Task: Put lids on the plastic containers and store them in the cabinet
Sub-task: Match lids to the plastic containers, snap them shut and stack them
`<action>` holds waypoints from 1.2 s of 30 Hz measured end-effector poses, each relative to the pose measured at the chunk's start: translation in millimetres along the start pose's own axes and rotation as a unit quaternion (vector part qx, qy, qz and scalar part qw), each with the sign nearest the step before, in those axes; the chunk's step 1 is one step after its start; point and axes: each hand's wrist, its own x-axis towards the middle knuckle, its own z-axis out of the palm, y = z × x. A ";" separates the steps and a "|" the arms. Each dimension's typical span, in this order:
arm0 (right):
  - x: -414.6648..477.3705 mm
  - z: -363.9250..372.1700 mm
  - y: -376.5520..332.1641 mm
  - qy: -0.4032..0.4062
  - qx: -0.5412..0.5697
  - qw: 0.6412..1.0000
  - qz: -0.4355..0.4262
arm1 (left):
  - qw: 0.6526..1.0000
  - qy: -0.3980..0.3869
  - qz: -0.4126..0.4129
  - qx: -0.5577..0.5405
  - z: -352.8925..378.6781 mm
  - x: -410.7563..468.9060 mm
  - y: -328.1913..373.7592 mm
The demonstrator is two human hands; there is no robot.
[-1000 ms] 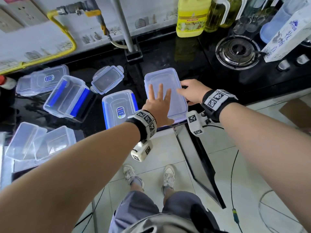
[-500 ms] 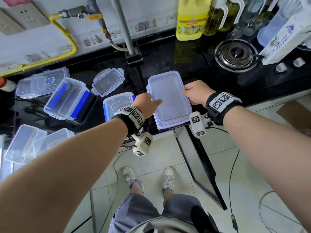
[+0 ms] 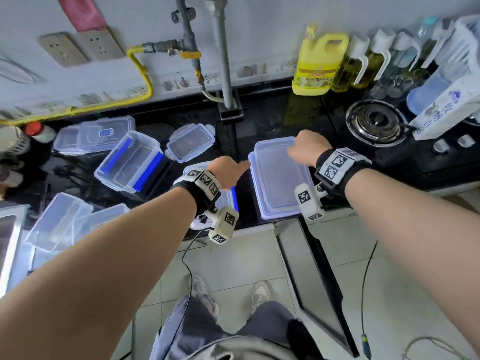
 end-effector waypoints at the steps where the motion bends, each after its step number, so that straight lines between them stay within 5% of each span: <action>1: 2.1 1.8 -16.5 0.009 0.002 1.000 -0.019 | 1.000 0.013 0.001 0.006 -13.4 0.6 -11.5; 4: 4.8 13.9 -82.9 -0.004 0.010 0.996 -0.084 | 0.997 0.026 -0.019 0.069 -70.3 0.3 -54.1; 8: 8.1 46.7 -172.6 -0.098 0.021 0.985 -0.141 | 0.993 0.097 -0.061 -0.019 -135.2 3.9 -114.7; 14: 14.2 112.5 -268.9 -0.271 0.224 0.936 -0.019 | 0.985 0.127 -0.109 0.035 -217.5 27.9 -206.7; 18: 26.0 154.6 -324.5 -0.309 0.275 0.910 0.033 | 0.980 0.140 -0.119 0.074 -260.8 58.6 -262.8; 23: 47.5 192.4 -362.5 -0.251 0.260 0.932 0.039 | 0.987 0.105 -0.093 0.076 -284.4 97.3 -303.1; 30: 74.5 205.6 -375.4 -0.171 0.144 0.972 0.069 | 0.985 -0.130 -0.107 0.034 -269.4 137.9 -301.7; 32: 79.7 204.9 -372.8 -0.155 0.104 0.980 0.065 | 0.987 -0.111 -0.109 0.042 -274.5 148.9 -295.7; 36: 87.9 207.0 -367.0 -0.148 0.045 0.986 0.055 | 0.980 0.071 0.004 0.188 -296.7 178.3 -296.0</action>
